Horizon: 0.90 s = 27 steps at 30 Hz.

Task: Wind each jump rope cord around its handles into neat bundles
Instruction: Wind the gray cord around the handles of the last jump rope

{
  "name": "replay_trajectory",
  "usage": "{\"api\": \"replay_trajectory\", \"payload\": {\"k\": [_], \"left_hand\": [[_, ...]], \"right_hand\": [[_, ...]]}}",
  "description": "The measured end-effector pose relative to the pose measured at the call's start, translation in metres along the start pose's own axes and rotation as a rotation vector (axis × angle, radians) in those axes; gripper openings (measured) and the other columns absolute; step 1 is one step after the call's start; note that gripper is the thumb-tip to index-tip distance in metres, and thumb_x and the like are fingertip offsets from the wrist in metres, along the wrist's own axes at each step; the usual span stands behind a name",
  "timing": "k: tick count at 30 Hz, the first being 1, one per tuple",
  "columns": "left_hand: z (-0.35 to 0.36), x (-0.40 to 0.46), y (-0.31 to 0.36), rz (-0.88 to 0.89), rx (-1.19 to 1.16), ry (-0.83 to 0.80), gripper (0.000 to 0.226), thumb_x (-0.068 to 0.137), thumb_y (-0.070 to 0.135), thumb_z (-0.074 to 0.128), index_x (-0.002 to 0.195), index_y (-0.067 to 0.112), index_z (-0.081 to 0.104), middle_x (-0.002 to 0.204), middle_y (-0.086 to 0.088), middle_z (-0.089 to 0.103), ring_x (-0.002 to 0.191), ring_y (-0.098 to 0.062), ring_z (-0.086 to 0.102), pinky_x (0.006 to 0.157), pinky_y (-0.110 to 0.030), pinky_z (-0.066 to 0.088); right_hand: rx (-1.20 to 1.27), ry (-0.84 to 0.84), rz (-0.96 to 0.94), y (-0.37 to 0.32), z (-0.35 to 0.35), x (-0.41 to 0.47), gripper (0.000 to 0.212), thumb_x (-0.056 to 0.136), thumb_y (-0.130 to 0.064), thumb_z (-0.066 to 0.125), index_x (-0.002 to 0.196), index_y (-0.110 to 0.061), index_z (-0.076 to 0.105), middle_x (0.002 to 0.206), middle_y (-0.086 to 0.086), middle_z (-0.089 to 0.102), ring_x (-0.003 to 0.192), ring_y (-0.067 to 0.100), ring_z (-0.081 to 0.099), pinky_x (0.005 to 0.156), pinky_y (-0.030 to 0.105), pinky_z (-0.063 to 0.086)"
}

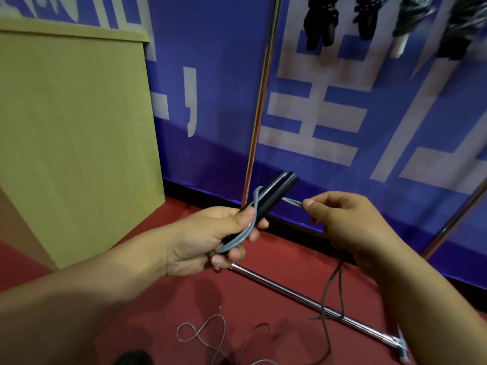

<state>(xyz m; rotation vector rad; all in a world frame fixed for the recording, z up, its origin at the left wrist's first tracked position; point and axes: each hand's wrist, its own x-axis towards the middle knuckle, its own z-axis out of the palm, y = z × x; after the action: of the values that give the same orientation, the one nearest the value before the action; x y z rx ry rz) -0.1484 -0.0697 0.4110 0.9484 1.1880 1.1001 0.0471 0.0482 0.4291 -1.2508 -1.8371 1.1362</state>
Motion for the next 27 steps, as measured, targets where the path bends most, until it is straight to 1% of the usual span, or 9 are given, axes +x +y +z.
{"api": "replay_trajectory", "payload": {"k": [3, 7, 13, 16, 19, 21, 23, 25, 27], "left_hand": [[-0.004, 0.005, -0.003, -0.028, 0.063, 0.098, 0.038, 0.087, 0.04, 0.061, 0.104, 0.006, 0.065, 0.077, -0.005, 0.055, 0.045, -0.008, 0.042, 0.032, -0.016, 0.027], [-0.003, 0.008, -0.008, -0.034, 0.247, 0.194, 0.027, 0.097, 0.028, 0.059, 0.107, 0.003, 0.064, 0.069, 0.001, 0.062, 0.046, -0.012, 0.052, 0.036, -0.02, 0.036], [-0.005, 0.005, -0.01, -0.066, 0.266, 0.099, 0.024, 0.1, 0.026, 0.058, 0.121, 0.015, 0.057, 0.073, -0.005, 0.066, 0.066, -0.025, 0.069, 0.058, -0.033, 0.058], [-0.006, 0.003, -0.011, -0.08, 0.26, 0.045, 0.025, 0.099, 0.024, 0.059, 0.123, 0.017, 0.056, 0.078, -0.01, 0.068, 0.077, -0.029, 0.072, 0.061, -0.034, 0.06], [-0.008, 0.004, -0.013, -0.059, 0.291, -0.001, 0.027, 0.099, 0.021, 0.058, 0.125, 0.017, 0.053, 0.081, -0.009, 0.069, 0.077, -0.03, 0.071, 0.057, -0.031, 0.053], [-0.01, 0.005, -0.014, -0.03, 0.319, -0.044, 0.026, 0.1, 0.02, 0.057, 0.125, 0.02, 0.053, 0.092, -0.009, 0.072, 0.076, -0.03, 0.07, 0.061, -0.031, 0.05], [-0.011, 0.005, -0.014, -0.016, 0.327, -0.077, 0.026, 0.101, 0.017, 0.056, 0.126, 0.021, 0.052, 0.1, -0.009, 0.072, 0.073, -0.03, 0.07, 0.062, -0.03, 0.052], [-0.01, 0.005, -0.014, -0.019, 0.326, -0.089, 0.026, 0.101, 0.015, 0.054, 0.127, 0.02, 0.05, 0.096, -0.009, 0.072, 0.071, -0.03, 0.069, 0.059, -0.031, 0.055], [-0.008, 0.005, -0.015, -0.023, 0.318, -0.085, 0.025, 0.101, 0.013, 0.054, 0.126, 0.016, 0.049, 0.086, -0.007, 0.069, 0.071, -0.031, 0.069, 0.063, -0.037, 0.058]], "right_hand": [[-0.004, -0.028, -0.014, -0.004, 0.004, -0.007, 0.025, 0.092, -0.032, 0.068, 0.073, -0.015, 0.071, 0.042, -0.015, 0.051, 0.036, -0.003, 0.042, 0.05, 0.019, 0.033], [-0.057, -0.053, -0.034, -0.006, 0.013, -0.013, 0.024, 0.09, -0.04, 0.067, 0.079, -0.02, 0.075, 0.068, -0.005, 0.069, 0.062, 0.005, 0.056, 0.062, 0.027, 0.045], [-0.049, -0.054, -0.026, -0.006, 0.018, -0.012, 0.021, 0.092, -0.039, 0.066, 0.083, -0.022, 0.075, 0.067, -0.007, 0.063, 0.06, 0.007, 0.051, 0.058, 0.026, 0.04], [-0.007, -0.059, -0.021, -0.005, 0.02, -0.011, 0.011, 0.092, -0.036, 0.065, 0.1, -0.031, 0.071, 0.074, -0.004, 0.063, 0.056, 0.007, 0.049, 0.055, 0.024, 0.037], [-0.01, -0.111, -0.008, -0.002, 0.019, -0.01, 0.022, 0.096, -0.035, 0.06, 0.116, -0.039, 0.066, 0.077, -0.01, 0.062, 0.057, 0.004, 0.047, 0.055, 0.02, 0.034], [-0.002, -0.168, -0.003, -0.002, 0.019, -0.011, 0.02, 0.099, -0.033, 0.056, 0.113, -0.039, 0.069, 0.067, -0.014, 0.064, 0.05, 0.005, 0.042, 0.047, 0.02, 0.032], [0.003, -0.212, -0.016, -0.004, 0.018, -0.014, 0.022, 0.101, -0.027, 0.053, 0.114, -0.033, 0.069, 0.048, -0.02, 0.056, 0.038, 0.0, 0.042, 0.039, 0.012, 0.029], [0.01, -0.226, -0.038, -0.005, 0.017, -0.016, 0.025, 0.102, -0.02, 0.052, 0.12, -0.026, 0.068, 0.04, -0.023, 0.05, 0.036, -0.007, 0.047, 0.037, 0.006, 0.031], [0.016, -0.235, -0.052, -0.008, 0.018, -0.018, 0.027, 0.102, -0.017, 0.05, 0.122, -0.021, 0.067, 0.039, -0.023, 0.049, 0.037, -0.01, 0.048, 0.038, 0.005, 0.034]]}}
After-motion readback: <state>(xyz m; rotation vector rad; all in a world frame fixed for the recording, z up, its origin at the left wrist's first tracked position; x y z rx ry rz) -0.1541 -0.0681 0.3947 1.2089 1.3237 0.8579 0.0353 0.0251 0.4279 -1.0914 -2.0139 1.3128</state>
